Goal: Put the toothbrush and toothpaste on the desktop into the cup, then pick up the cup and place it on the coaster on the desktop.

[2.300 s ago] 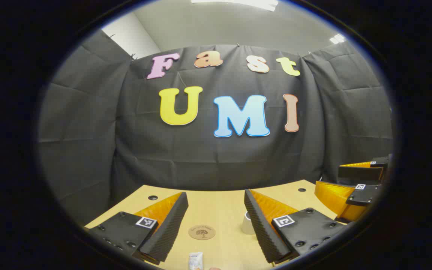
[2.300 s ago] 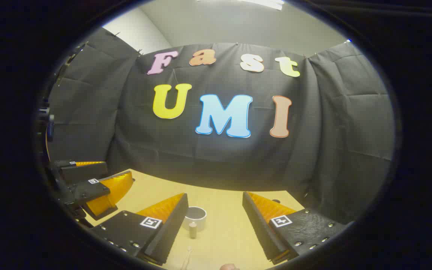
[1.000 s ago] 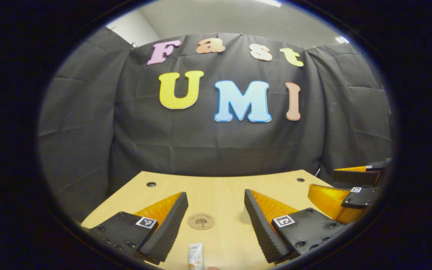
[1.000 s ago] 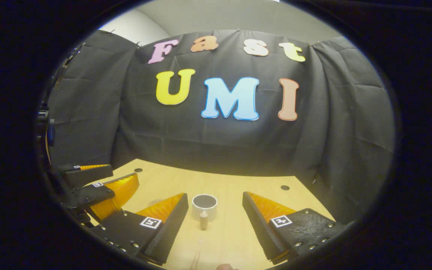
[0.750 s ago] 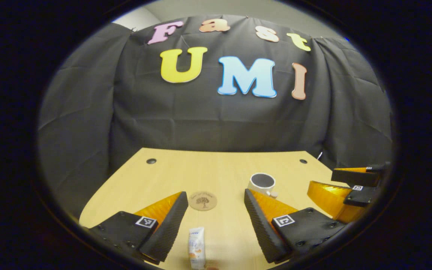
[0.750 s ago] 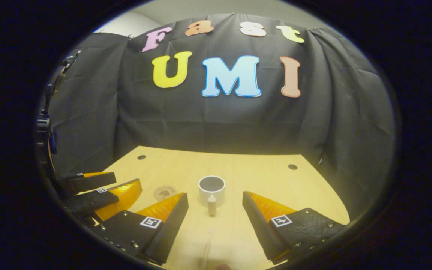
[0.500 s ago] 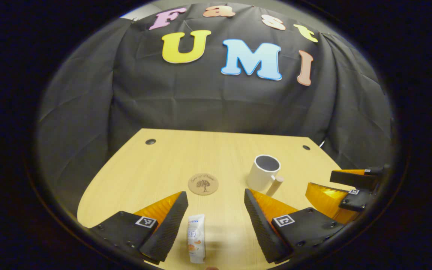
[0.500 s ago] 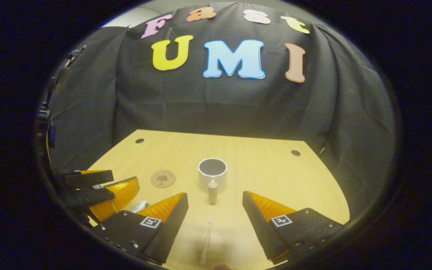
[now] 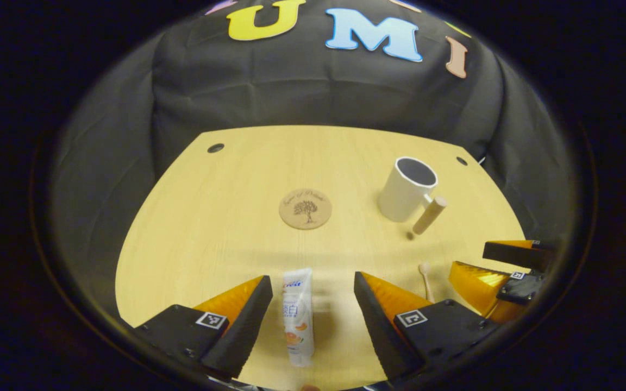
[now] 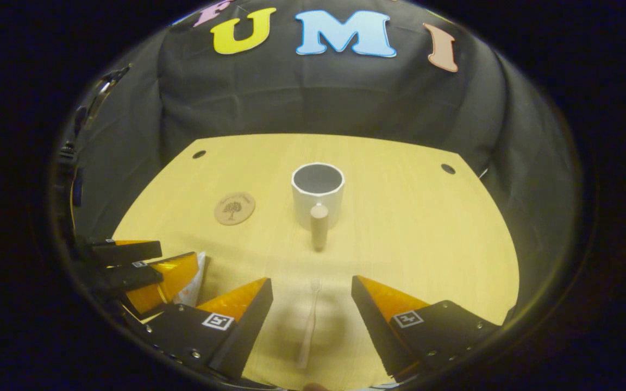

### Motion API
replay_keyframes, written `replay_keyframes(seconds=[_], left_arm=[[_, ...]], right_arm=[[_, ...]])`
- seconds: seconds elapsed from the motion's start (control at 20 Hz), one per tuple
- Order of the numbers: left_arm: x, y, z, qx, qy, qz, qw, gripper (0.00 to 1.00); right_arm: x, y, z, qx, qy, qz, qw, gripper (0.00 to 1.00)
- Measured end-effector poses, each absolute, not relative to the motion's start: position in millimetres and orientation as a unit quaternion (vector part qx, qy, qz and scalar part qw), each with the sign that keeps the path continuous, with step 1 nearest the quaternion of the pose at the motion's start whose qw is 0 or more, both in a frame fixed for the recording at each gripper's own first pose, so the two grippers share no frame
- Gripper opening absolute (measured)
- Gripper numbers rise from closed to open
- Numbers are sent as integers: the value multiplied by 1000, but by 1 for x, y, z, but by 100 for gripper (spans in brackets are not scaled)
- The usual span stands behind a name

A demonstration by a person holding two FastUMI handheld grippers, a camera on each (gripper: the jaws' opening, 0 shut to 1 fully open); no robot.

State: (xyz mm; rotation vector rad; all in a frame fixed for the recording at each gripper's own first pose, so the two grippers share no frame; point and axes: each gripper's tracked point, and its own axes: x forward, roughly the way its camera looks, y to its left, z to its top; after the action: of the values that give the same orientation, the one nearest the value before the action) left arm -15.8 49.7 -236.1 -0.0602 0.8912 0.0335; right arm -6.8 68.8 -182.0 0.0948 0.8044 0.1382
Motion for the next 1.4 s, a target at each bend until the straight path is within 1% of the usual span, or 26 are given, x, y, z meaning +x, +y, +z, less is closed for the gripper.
replay_keyframes(seconds=[0.05, 0.2, 0.25, 0.5, 0.55, 0.75, 0.85, 1.0, 1.05, 1.1, 1.15, 1.2, 1.25, 1.3, 1.35, 1.4], left_arm=[[-19, 48, -245, -30, 451, 15, 892, 98], [-26, 54, -265, -24, 491, 19, 871, 100], [-28, 57, -270, -22, 501, 20, 865, 99], [-45, 60, -299, -22, 553, 15, 833, 100], [-48, 59, -304, -24, 561, 14, 827, 99], [-59, 60, -315, -30, 589, 8, 808, 98], [-61, 63, -316, -28, 596, 5, 803, 99], [-63, 62, -317, -22, 601, 3, 799, 99], [-62, 62, -320, -17, 602, 4, 798, 97], [-62, 62, -320, -13, 603, 5, 798, 96], [-63, 64, -320, -9, 604, 7, 797, 92], [-63, 65, -321, -5, 605, 7, 796, 89], [-64, 65, -320, -5, 605, 7, 796, 83], [-64, 64, -319, -5, 606, 7, 796, 82], [-64, 64, -321, -4, 607, 6, 795, 75], [-63, 64, -321, -5, 606, 8, 795, 74]], right_arm=[[-10, 71, -191, 41, 416, 72, 906, 90], [-20, 77, -203, 42, 456, 79, 886, 92], [-22, 80, -211, 44, 467, 80, 879, 92], [-36, 79, -236, 45, 534, 78, 841, 92], [-40, 79, -242, 44, 545, 79, 834, 92], [-50, 81, -255, 31, 583, 81, 808, 92], [-55, 84, -257, 34, 598, 84, 797, 86], [-61, 88, -264, 35, 617, 83, 782, 81], [-63, 90, -267, 36, 622, 84, 778, 73], [-65, 90, -269, 34, 627, 83, 774, 73], [-67, 90, -272, 32, 631, 83, 771, 74], [-69, 91, -273, 37, 637, 81, 766, 68], [-73, 92, -274, 38, 645, 82, 759, 51], [-70, 92, -274, 35, 640, 83, 763, 53], [-69, 88, -276, 26, 637, 74, 767, 48], [-71, 88, -275, 24, 643, 75, 762, 33]])
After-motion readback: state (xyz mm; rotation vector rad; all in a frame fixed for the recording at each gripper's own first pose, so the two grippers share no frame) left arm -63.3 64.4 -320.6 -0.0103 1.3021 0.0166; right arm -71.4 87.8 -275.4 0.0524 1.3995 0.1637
